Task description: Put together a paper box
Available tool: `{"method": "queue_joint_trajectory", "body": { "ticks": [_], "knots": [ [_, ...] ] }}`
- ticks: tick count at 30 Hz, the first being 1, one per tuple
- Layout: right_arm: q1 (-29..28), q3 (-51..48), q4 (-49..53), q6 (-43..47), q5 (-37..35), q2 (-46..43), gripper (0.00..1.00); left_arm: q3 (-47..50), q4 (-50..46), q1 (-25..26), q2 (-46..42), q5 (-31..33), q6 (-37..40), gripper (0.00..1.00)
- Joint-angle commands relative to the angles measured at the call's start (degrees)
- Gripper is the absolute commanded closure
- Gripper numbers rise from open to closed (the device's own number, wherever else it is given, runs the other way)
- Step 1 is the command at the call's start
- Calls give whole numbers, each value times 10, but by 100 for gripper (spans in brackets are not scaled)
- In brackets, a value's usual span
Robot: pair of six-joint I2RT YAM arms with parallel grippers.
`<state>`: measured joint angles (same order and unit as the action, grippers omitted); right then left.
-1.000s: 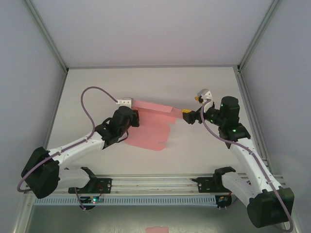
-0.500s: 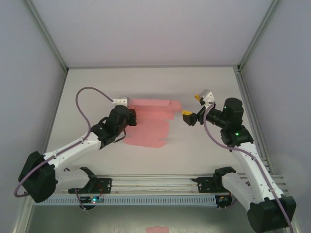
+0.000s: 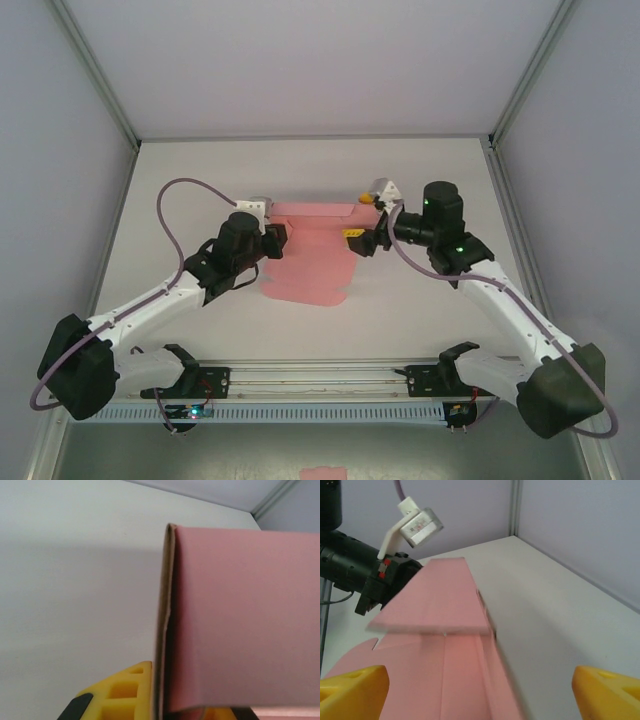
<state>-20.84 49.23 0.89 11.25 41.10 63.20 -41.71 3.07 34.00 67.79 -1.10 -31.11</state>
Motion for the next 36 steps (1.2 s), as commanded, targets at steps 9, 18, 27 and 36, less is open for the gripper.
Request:
{"method": "queue_joint_trajectory", "body": {
  "ticks": [9, 18, 27, 36],
  "knots": [
    [-13, 36, 59, 49, -11, 17, 90, -9, 61, -2, 16, -31, 6, 100],
    [-8, 43, 92, 42, 22, -5, 100, -16, 120, -4, 38, -61, -21, 82],
    [17, 32, 73, 22, 113, -19, 100, 0, 114, -4, 20, -3, -32, 71],
    [21, 54, 115, 33, 146, 1, 100, 22, 209, -5, 22, -78, 25, 64]
  ]
}}
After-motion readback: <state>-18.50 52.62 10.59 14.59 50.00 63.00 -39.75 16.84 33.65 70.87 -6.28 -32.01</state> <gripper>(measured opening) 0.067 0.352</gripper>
